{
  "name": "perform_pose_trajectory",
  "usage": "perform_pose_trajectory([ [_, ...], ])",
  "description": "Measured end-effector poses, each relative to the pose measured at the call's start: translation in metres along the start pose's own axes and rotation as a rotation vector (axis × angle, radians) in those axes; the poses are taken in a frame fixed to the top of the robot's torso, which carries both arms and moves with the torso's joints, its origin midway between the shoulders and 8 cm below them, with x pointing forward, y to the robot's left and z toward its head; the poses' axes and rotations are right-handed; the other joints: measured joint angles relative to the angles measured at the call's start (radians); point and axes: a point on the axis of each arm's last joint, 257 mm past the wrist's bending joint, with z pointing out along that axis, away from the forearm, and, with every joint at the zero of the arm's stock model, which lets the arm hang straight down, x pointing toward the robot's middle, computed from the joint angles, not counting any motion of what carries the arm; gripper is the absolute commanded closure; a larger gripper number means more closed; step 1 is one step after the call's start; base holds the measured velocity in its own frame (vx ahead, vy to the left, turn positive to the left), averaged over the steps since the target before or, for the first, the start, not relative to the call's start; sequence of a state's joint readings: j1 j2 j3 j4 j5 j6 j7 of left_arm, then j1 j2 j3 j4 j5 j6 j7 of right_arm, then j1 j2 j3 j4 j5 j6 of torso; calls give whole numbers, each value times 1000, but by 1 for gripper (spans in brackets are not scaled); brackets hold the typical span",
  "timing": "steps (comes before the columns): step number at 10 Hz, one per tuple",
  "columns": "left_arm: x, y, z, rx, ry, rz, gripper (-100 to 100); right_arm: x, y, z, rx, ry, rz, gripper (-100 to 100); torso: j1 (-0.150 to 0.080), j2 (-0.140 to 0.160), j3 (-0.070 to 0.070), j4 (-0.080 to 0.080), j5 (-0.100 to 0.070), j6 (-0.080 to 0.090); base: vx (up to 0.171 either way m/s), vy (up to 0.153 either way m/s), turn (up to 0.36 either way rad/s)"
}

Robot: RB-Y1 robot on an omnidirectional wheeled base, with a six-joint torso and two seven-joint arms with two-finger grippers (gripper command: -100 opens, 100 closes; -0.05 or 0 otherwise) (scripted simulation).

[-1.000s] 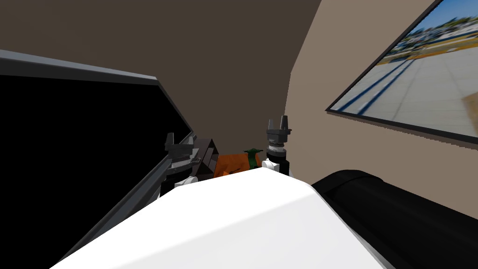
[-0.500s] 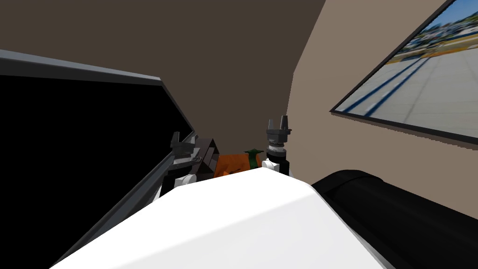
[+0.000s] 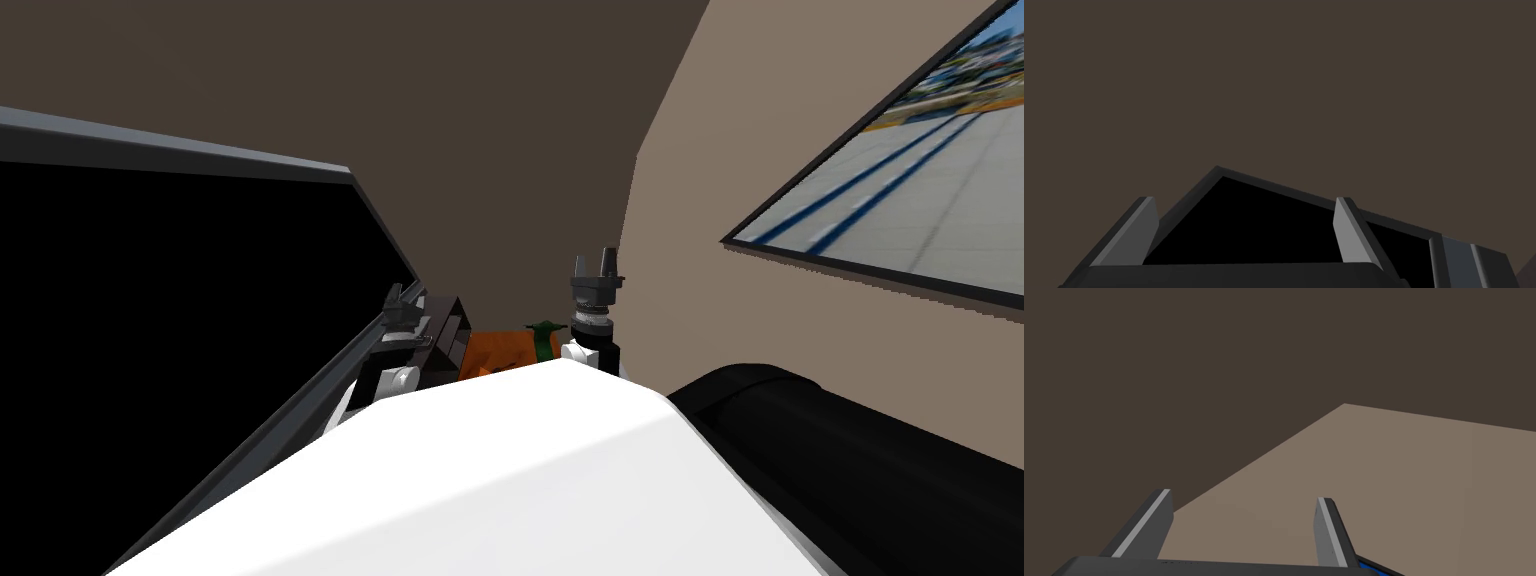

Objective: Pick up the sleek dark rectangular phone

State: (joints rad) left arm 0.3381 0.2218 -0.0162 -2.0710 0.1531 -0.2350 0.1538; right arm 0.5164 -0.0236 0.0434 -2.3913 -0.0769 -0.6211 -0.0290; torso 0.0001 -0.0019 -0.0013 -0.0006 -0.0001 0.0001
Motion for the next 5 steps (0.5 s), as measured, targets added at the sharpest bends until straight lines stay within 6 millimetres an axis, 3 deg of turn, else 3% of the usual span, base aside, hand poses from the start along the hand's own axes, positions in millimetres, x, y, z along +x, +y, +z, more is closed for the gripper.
perform_pose_trajectory([
  [5, -13, 60, 17, -163, 0, 59, -100, 0, 0, 0, 0, 0, 0, 0, 0, -2, -1, -1, 0, 0, 44, -5, 22],
])
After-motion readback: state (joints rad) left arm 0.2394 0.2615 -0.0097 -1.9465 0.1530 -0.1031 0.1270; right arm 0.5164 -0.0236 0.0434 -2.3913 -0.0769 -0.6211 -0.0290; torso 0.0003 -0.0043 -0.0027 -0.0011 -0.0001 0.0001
